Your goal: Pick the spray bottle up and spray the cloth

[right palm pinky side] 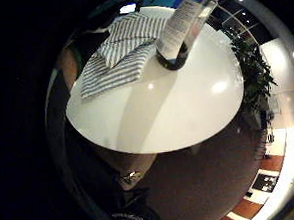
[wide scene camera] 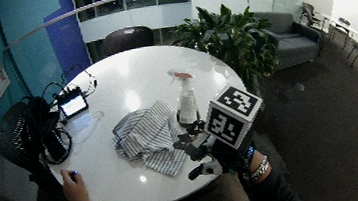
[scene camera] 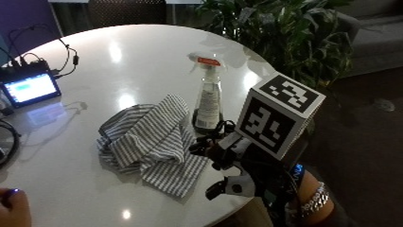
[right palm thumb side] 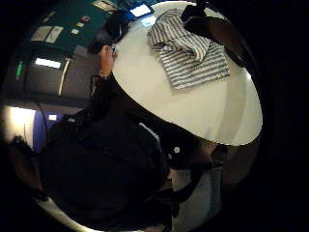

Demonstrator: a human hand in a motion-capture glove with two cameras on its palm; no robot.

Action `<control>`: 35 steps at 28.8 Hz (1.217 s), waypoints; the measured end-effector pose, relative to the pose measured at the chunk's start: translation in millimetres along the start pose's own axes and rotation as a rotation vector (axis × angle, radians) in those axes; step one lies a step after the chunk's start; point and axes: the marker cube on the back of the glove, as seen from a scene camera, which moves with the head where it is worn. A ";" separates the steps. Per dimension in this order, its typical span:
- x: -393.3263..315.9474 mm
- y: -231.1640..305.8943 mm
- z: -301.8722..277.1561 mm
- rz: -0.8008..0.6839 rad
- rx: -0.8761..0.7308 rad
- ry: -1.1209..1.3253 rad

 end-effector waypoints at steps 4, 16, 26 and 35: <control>4.5 0.1 -7.7 0.009 0.018 0.007; 10.0 -3.8 -10.4 0.014 0.062 0.013; 43.6 -47.3 -58.3 0.118 0.377 0.005; 90.5 -107.6 -76.3 0.236 0.485 -0.140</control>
